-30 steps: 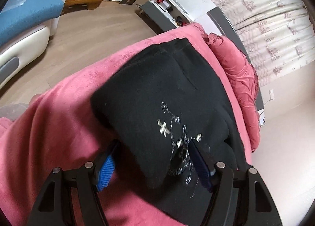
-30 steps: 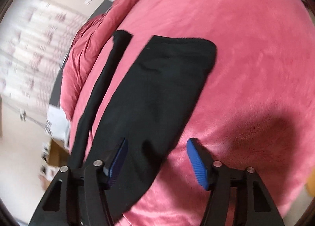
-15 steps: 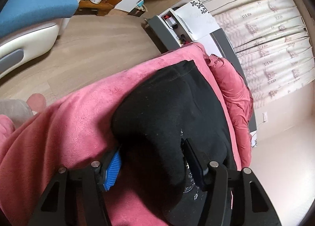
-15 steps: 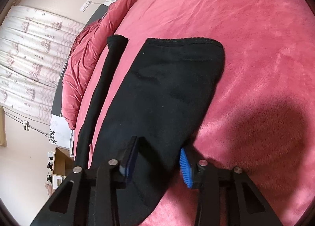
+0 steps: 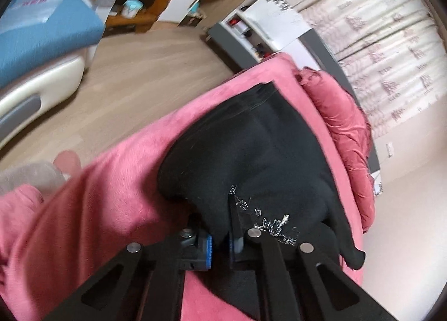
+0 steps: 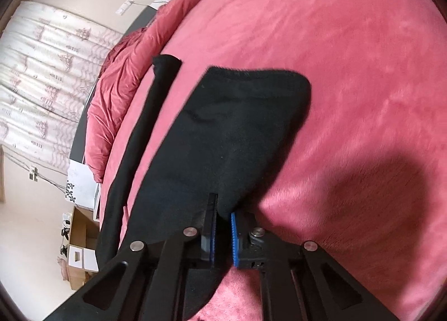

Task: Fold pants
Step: 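Grasp the embroidered trouser leg with the left tool while the right tool grasps the other leg's cuff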

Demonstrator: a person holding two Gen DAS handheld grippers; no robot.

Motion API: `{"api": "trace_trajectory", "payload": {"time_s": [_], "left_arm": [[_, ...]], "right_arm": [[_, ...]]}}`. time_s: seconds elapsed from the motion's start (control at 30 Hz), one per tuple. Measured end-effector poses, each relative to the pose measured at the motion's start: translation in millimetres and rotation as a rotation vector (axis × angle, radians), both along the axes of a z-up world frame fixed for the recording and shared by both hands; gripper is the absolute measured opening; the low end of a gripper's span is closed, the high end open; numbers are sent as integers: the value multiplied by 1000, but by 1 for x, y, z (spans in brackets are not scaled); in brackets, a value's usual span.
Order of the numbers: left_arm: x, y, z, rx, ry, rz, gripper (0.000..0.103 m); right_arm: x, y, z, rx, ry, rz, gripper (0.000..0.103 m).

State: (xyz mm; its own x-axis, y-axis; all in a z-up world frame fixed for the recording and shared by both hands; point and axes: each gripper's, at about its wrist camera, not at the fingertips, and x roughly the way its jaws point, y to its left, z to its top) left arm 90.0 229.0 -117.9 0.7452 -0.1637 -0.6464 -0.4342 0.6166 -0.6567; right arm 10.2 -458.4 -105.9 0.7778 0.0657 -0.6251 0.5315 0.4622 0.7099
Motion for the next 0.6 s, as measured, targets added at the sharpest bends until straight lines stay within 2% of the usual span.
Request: {"api": "trace_trajectory", "payload": {"time_s": [0.2,0.33,0.6], "left_arm": [[-31,11,27,-7,-37,-9,6],[-55,6,37,2,-42,-61,6],[-106,-4,58,18,-70,-83,6]], "right_arm": [[-14,-5,16,-43,-12,-4,8],[-30,-9,25,-84,-4,-1,8],[-76,-23,34,-93,10,-22,8]]}}
